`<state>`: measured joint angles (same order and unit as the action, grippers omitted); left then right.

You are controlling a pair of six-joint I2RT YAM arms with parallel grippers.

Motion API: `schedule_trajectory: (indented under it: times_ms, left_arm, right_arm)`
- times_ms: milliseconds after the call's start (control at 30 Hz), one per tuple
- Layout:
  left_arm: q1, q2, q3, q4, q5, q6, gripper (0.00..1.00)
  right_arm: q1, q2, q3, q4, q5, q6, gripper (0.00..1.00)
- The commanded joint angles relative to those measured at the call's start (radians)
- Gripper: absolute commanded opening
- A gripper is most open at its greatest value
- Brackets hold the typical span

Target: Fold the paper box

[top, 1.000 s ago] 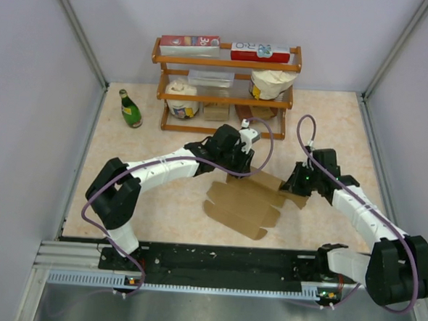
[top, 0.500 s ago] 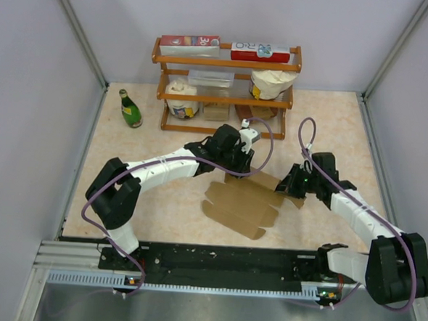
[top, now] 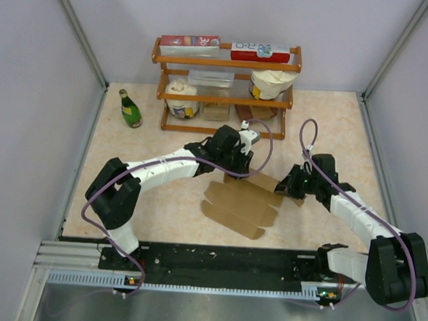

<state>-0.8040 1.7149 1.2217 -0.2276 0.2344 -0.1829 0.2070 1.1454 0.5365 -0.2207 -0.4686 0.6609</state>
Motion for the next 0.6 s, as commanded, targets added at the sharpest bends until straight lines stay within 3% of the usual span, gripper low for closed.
schedule_trajectory:
  times_ms: [0,567]
  left_arm:
    - [0.002,-0.047,-0.034,-0.004,0.002,0.007,0.31]
    - [0.000,-0.163,-0.119,-0.003,-0.047,-0.027,0.30]
  right_arm:
    - [-0.006,0.004,0.039,0.031,0.028,-0.052,0.00]
    - [-0.006,0.204,0.273,-0.045,0.016,-0.256,0.00]
